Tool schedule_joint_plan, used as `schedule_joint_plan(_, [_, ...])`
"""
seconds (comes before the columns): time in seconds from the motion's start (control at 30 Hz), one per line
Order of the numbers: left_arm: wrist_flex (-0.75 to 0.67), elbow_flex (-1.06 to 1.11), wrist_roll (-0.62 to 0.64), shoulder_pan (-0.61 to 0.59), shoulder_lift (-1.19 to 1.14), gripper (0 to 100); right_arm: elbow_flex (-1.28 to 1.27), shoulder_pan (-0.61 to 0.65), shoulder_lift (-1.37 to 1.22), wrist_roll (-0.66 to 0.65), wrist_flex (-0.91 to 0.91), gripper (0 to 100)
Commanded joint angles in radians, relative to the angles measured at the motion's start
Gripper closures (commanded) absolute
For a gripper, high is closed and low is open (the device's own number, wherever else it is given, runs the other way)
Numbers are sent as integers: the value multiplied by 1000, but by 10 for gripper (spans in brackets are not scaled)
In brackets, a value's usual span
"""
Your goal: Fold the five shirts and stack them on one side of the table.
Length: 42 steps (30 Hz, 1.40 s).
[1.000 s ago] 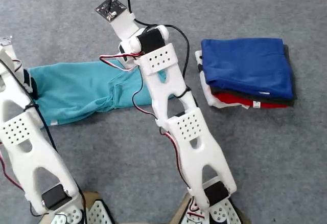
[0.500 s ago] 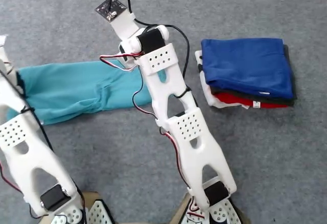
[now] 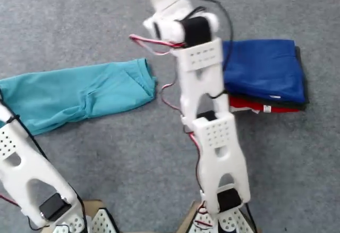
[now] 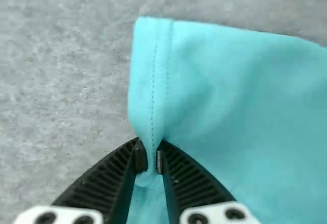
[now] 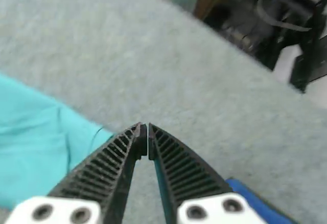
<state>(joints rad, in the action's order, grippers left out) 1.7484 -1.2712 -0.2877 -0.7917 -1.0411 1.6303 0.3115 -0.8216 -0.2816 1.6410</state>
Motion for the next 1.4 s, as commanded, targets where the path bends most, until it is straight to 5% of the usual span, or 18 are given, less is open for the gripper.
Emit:
schedule_joint_plan(0.0, [14, 196, 52, 114, 190, 972, 42, -68, 119, 8, -49, 984])
schedule_joint_plan(0.23, [11, 496, 135, 323, 402, 971, 42, -187, 275, 2, -25, 984])
schedule_joint_plan(0.6, [11, 460, 354, 610, 427, 971, 42, -431, 326, 0, 11, 984])
schedule_joint_plan(1.03, [-3, 317, 506, 928, 414, 971, 41, -436, 318, -95, 20, 984])
schedule_joint_plan(1.37, [-48, 309, 589, 964, 342, 971, 41, -436, 318, -97, 20, 984])
